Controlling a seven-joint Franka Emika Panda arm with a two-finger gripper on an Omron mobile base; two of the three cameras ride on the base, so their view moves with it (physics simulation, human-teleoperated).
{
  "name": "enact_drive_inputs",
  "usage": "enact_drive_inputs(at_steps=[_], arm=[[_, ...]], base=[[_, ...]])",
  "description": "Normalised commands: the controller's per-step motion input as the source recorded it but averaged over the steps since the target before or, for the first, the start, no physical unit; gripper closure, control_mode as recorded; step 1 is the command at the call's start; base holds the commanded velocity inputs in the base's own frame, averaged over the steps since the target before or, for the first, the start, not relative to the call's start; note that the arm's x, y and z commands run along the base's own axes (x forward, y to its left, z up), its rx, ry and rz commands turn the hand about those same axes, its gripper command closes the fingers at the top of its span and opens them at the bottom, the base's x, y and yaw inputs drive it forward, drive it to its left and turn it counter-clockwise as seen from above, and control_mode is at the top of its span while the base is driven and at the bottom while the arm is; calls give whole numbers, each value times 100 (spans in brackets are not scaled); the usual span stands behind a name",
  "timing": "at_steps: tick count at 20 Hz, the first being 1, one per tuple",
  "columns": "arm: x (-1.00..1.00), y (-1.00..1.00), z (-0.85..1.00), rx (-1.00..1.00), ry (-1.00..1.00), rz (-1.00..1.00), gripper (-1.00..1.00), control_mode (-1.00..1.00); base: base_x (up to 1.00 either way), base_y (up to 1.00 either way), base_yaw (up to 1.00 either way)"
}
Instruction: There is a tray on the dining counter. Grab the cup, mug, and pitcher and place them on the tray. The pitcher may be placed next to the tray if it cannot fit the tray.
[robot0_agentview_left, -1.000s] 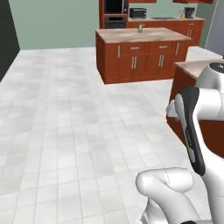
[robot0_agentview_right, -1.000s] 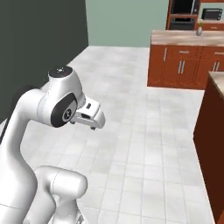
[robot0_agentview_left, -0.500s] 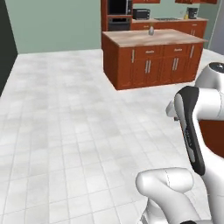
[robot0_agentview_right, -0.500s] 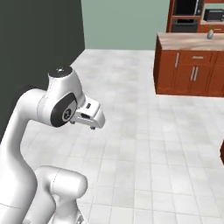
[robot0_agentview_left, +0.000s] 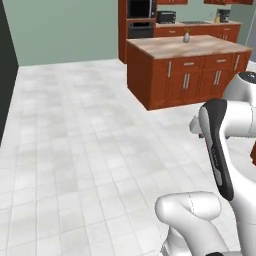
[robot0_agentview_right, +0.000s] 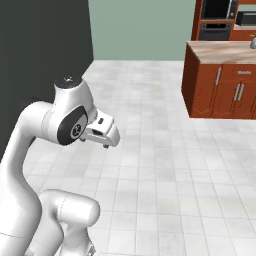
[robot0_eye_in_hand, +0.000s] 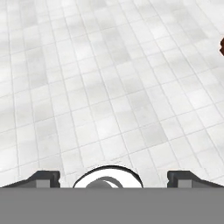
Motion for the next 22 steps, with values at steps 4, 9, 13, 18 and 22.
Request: enact_drive_inputs(at_steps=[4, 9, 13, 18, 22], arm=[[0, 0, 0, 0, 0, 0, -100, 100], [0, 0, 0, 0, 0, 0, -100, 100], [0, 0, 0, 0, 0, 0, -100, 100], [0, 0, 0, 0, 0, 0, -100, 100], [0, 0, 0, 0, 0, 0, -100, 100]], base=[[100, 83, -5], [100, 78, -3], [100, 61, -3], [100, 60, -2], [100, 53, -8]])
